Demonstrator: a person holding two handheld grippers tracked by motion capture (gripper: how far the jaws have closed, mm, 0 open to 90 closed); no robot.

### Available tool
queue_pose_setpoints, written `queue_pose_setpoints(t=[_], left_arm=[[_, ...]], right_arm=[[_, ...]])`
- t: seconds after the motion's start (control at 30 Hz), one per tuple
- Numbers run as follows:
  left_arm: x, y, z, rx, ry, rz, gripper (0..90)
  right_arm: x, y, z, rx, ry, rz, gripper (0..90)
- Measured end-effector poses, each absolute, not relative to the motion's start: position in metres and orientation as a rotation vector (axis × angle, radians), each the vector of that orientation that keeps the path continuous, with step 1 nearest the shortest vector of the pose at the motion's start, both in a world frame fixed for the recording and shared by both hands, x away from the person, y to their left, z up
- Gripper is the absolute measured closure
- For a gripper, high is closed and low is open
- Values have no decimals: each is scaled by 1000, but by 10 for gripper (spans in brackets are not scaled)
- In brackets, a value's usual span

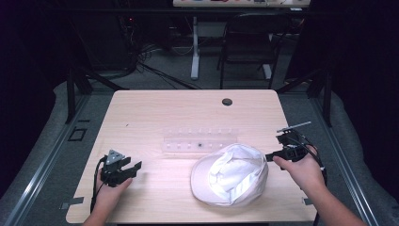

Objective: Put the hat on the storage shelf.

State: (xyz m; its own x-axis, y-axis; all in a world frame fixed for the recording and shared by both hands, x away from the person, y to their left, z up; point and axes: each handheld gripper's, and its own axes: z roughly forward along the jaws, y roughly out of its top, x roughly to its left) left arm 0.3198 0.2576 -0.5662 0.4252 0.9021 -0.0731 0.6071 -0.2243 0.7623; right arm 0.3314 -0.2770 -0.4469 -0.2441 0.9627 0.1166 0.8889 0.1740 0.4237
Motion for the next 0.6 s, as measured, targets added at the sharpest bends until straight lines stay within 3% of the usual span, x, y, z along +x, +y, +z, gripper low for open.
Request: queue_pose_setpoints(t=[0.6], left_arm=[[320,257,-567,1949,1271,496,469]], right_arm=[[348,-251,-460,2011,2353,500,488]])
